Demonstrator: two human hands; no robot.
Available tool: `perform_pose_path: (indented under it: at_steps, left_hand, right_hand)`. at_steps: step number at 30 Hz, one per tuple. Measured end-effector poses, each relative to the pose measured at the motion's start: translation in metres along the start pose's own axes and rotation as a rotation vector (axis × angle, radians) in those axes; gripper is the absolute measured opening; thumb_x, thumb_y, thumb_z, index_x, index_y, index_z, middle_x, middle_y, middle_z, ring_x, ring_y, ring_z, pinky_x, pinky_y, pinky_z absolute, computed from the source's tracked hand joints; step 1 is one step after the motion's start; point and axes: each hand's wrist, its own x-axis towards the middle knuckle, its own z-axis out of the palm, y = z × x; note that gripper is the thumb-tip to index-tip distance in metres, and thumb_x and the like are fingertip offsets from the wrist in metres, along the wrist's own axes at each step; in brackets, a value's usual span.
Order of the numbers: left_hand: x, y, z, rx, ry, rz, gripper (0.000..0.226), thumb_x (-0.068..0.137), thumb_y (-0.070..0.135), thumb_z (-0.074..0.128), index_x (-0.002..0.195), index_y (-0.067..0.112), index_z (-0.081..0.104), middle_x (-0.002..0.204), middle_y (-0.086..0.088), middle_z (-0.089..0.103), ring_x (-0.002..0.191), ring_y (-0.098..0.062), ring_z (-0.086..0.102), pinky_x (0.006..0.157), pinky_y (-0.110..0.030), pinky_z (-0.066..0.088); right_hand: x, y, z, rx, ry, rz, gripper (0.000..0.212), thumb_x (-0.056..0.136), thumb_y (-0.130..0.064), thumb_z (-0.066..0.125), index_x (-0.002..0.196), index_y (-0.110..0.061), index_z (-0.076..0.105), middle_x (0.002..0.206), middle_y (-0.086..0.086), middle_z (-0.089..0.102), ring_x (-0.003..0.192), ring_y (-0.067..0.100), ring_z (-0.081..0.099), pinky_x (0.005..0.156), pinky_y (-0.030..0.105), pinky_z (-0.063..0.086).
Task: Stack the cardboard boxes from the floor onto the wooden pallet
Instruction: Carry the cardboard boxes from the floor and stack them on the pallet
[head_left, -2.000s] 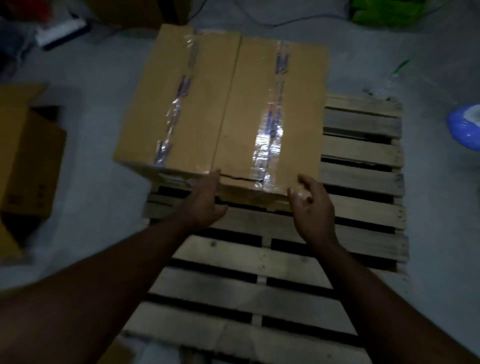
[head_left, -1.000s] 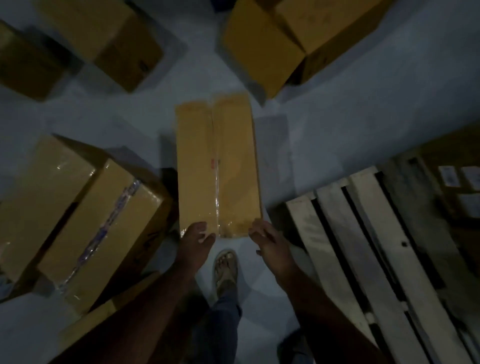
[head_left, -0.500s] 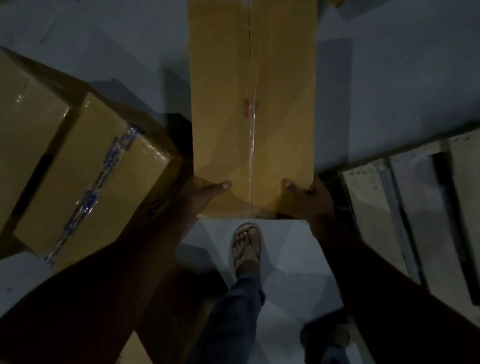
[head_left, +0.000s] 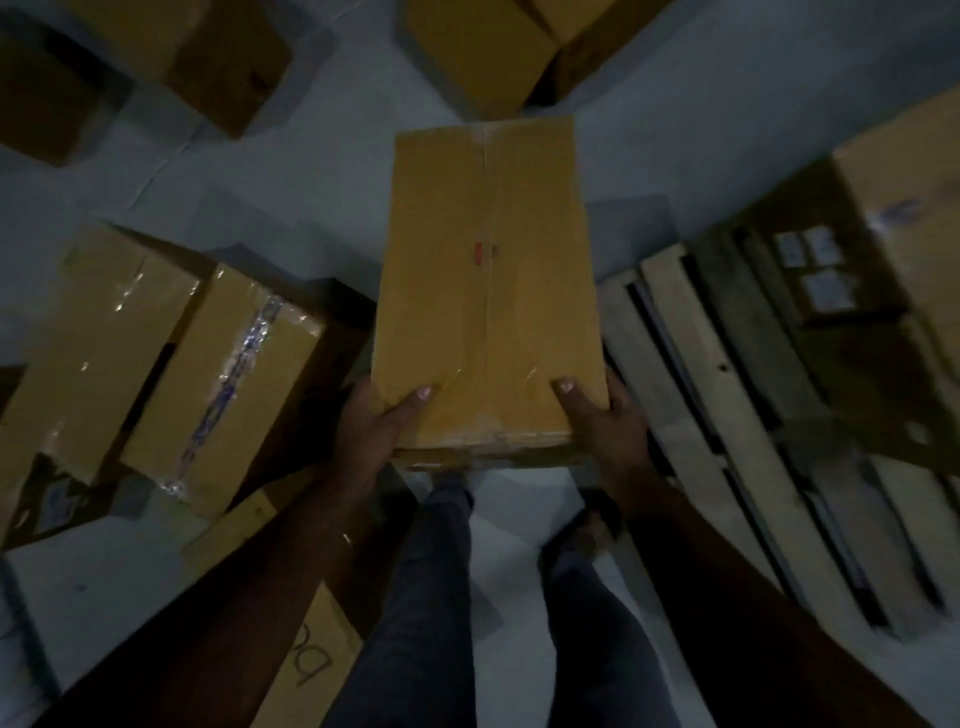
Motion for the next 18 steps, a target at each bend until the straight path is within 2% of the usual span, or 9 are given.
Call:
perform_pose_path:
  at_steps: [3, 6, 8, 11, 15, 18]
  left_hand:
    - [-0.076, 0.031, 0.017, 0.007, -0.081, 0.057, 0.067, 0.079, 0.053, 0.082, 0.137, 0.03, 0.058, 0.125, 0.011, 0.068, 0.111, -0.013, 0.066, 0.095, -0.04, 0.055]
    - [-0.137, 0.06, 0.04, 0.05, -0.156, 0.115, 0.059, 0.081, 0.049, 0.082, 0.131, 0.027, 0.061, 0.121, 0.008, 0.07, 0.108, -0.017, 0.068, 0.091, -0.039, 0.057]
    - [-0.172, 0.079, 0.058, 0.1, -0.202, 0.167, 0.046, 0.083, 0.04, 0.081, 0.123, 0.026, 0.06, 0.116, 0.004, 0.069, 0.103, -0.02, 0.066, 0.085, -0.034, 0.053]
    - [-0.211, 0.098, 0.082, 0.16, -0.28, 0.259, 0.049, 0.08, 0.043, 0.083, 0.122, 0.031, 0.06, 0.113, 0.005, 0.07, 0.1, -0.018, 0.068, 0.085, -0.034, 0.054]
    - [-0.241, 0.114, 0.114, 0.241, -0.415, 0.37, 0.052, 0.078, 0.05, 0.083, 0.121, 0.036, 0.059, 0.111, 0.006, 0.07, 0.098, -0.019, 0.068, 0.09, -0.037, 0.056]
    - [-0.262, 0.12, 0.138, 0.305, -0.514, 0.45, 0.062, 0.074, 0.057, 0.084, 0.126, 0.034, 0.059, 0.112, 0.006, 0.07, 0.098, -0.019, 0.068, 0.09, -0.042, 0.058]
  right_hand:
    - [-0.075, -0.018, -0.061, 0.052, 0.073, 0.0, 0.039, 0.088, -0.041, 0.08, 0.125, -0.037, 0.07, 0.113, -0.009, 0.078, 0.103, 0.012, 0.075, 0.093, 0.044, 0.061]
    - [-0.136, -0.02, -0.118, 0.071, 0.168, -0.021, 0.05, 0.082, -0.054, 0.081, 0.127, -0.037, 0.069, 0.115, -0.007, 0.078, 0.106, 0.017, 0.074, 0.095, 0.051, 0.06]
    - [-0.173, -0.018, -0.15, 0.098, 0.259, -0.036, 0.044, 0.08, -0.056, 0.081, 0.121, -0.042, 0.07, 0.112, -0.009, 0.078, 0.103, 0.015, 0.074, 0.094, 0.05, 0.06]
    - [-0.223, -0.01, -0.187, 0.168, 0.39, -0.05, 0.038, 0.084, -0.05, 0.081, 0.12, -0.047, 0.066, 0.11, -0.011, 0.076, 0.1, 0.01, 0.073, 0.091, 0.046, 0.062]
    - [-0.279, 0.008, -0.217, 0.276, 0.545, -0.034, 0.049, 0.086, -0.045, 0.08, 0.132, -0.04, 0.063, 0.111, -0.01, 0.075, 0.1, 0.011, 0.073, 0.089, 0.045, 0.063]
    - [-0.315, 0.027, -0.233, 0.343, 0.681, -0.06, 0.044, 0.088, -0.039, 0.08, 0.13, -0.033, 0.068, 0.108, -0.009, 0.078, 0.099, 0.012, 0.074, 0.086, 0.036, 0.062]
